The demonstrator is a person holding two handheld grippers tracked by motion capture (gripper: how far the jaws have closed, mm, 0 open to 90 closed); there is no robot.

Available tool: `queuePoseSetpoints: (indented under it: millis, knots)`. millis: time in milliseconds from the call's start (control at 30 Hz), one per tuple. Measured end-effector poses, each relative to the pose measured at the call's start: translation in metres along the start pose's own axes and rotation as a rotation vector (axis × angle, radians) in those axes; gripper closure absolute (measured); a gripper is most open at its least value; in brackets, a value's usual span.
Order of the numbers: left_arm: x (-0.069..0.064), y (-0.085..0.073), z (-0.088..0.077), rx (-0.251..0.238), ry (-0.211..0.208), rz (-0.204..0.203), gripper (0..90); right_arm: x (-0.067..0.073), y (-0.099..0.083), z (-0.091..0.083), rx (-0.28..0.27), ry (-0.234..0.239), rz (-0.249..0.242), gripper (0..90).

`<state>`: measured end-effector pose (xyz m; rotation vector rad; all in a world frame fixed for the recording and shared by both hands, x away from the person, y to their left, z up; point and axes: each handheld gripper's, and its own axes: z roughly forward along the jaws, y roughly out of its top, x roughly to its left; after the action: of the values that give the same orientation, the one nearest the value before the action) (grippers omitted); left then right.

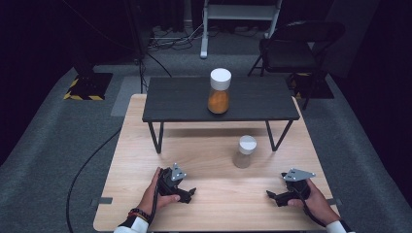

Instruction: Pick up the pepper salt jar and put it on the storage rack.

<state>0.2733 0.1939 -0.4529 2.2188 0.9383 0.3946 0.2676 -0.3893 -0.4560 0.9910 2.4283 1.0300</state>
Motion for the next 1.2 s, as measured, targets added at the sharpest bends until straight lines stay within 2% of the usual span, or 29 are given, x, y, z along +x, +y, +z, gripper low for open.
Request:
queuePoseSetpoints:
  millis: [300,500,600,800,900,1033,1200]
  knots:
    - [0.0,0.0,0.0,0.001,-0.001,0.001,0.4,0.004,0.004,-0.003,-0.001,0.0,-0.029,1.3]
    - [0.0,0.0,0.0,0.0,0.002,-0.001,0.4,0.008,0.008,-0.008,-0.033,-0.014,-0.034,1.3]
    - [-0.001,0.0,0.0,0.0,0.002,-0.002,0.4,0.007,0.011,-0.01,-0.05,-0.015,-0.018,1.3]
    - [-0.001,0.0,0.0,0.0,0.002,-0.002,0.4,0.009,0.018,-0.016,-0.087,-0.025,-0.03,1.3]
    - [-0.001,0.0,0.0,0.0,0.002,-0.002,0.4,0.008,0.023,-0.02,-0.109,-0.01,-0.035,1.3]
    - [-0.001,0.0,0.0,0.0,0.002,-0.002,0.4,0.003,0.025,-0.024,-0.16,0.006,-0.004,1.4]
    - [-0.001,0.0,0.0,0.0,0.002,-0.002,0.4,0.003,0.035,-0.023,-0.173,0.015,-0.007,1.3]
